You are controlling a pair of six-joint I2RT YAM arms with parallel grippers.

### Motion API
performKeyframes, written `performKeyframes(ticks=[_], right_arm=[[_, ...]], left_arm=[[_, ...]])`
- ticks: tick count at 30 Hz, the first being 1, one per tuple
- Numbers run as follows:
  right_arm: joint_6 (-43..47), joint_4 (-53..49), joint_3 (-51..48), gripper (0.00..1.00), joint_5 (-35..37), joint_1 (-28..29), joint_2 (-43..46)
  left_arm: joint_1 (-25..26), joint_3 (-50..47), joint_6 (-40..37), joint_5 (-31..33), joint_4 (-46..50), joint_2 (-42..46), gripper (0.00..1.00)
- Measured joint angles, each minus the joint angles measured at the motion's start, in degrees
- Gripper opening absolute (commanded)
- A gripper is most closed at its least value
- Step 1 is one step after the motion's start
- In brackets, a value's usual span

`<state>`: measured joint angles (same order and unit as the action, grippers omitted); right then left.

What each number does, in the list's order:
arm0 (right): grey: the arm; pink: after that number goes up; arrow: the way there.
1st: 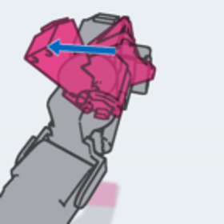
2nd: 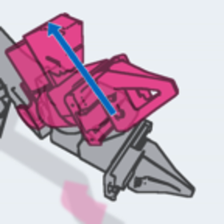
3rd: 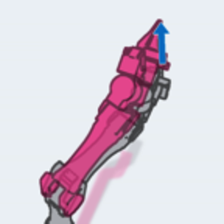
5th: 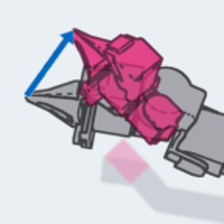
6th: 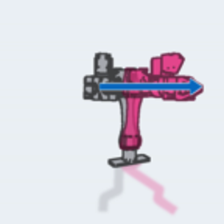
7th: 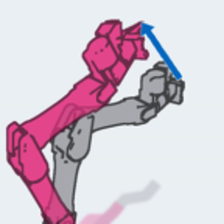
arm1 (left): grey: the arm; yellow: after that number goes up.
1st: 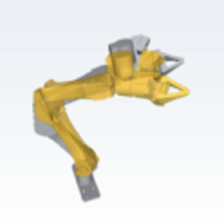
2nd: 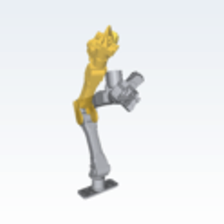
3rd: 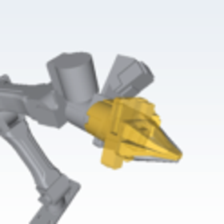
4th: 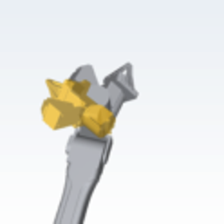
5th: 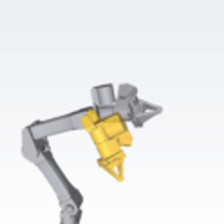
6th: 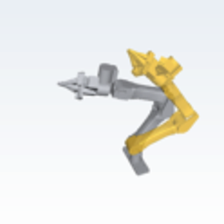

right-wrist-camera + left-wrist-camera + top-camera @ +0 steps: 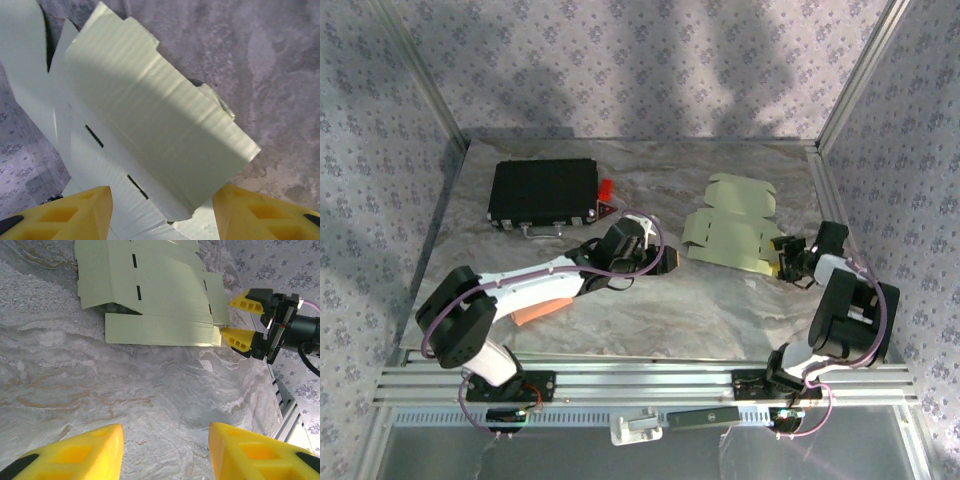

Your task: Fold the paper box

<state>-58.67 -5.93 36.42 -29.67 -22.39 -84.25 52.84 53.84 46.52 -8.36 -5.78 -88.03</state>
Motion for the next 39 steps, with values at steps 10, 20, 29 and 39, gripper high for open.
performKeyframes(ticks=[10,20,29,39], right_arm=[[-1.2,3.7,-2.0,0.43,0.2,-0.6,1.2],[-4.1,11.3,-1.9,0.12,-0.9,-0.8,-5.3],[-6.3,12.6,-2.0,0.0,-1.4,1.1,-3.5],[-6.3,-1.5,0.5,0.0,-1.3,12.5,8.5]], left_arm=[[0.2,-0.5,0.0,0.0,0.3,3.1,0.47],[0.6,-0.7,-0.7,0.2,1.8,4.7,0.45],[1.6,-1.6,-3.4,1.7,2.8,6.8,0.49],[11.0,-1.4,-24.7,16.6,4.3,2.5,0.57]])
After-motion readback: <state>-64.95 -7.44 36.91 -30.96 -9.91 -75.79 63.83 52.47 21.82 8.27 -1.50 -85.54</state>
